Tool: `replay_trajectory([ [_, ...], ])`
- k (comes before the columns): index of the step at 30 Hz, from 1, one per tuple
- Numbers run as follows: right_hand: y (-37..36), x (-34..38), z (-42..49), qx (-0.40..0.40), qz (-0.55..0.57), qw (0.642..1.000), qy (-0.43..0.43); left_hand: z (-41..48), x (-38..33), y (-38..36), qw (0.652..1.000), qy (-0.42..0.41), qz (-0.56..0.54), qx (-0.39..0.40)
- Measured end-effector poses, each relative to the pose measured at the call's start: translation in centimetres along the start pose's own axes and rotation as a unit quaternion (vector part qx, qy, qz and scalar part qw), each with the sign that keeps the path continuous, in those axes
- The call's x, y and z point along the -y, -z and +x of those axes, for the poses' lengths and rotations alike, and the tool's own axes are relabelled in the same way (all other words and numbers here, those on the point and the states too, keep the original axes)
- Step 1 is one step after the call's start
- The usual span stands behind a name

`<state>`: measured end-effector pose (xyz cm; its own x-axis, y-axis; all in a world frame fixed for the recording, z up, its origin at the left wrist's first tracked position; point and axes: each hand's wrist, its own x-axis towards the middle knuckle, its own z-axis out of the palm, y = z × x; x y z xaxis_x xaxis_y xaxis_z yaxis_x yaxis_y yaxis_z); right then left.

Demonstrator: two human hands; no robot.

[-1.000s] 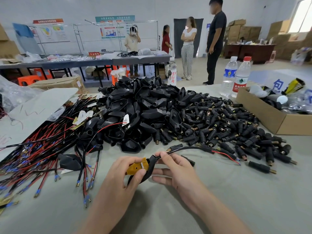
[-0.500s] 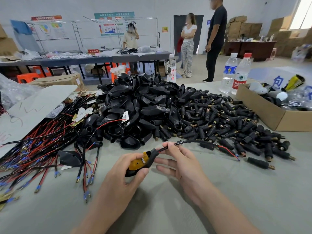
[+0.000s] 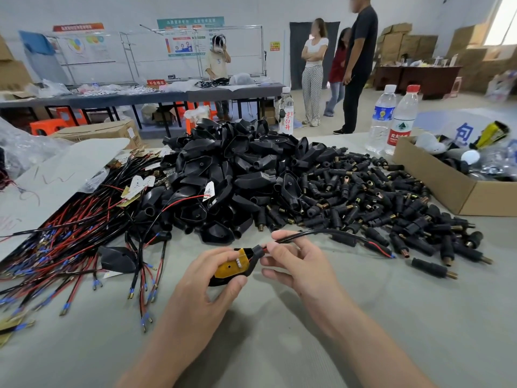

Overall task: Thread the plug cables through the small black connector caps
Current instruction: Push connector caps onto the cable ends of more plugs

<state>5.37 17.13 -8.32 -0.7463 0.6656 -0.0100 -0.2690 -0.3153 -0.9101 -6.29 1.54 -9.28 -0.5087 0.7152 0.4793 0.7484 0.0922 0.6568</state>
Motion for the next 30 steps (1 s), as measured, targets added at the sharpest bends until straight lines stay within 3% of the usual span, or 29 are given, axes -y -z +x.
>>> replay_trajectory([
  [17,0.0,-0.7,0.0,-0.009,-0.017,1.000,0.014,-0.2,-0.3,-0.1,1.000,-0.007,0.028,0.006],
  [22,-0.2,-0.8,-0.2,-0.012,-0.026,1.000,-0.001,-0.1,0.6,-0.5,0.998,0.048,0.025,0.045],
  [30,-0.3,-0.7,-0.3,-0.013,-0.046,0.999,-0.012,-0.2,1.2,-0.8,0.994,0.102,-0.028,0.016],
])
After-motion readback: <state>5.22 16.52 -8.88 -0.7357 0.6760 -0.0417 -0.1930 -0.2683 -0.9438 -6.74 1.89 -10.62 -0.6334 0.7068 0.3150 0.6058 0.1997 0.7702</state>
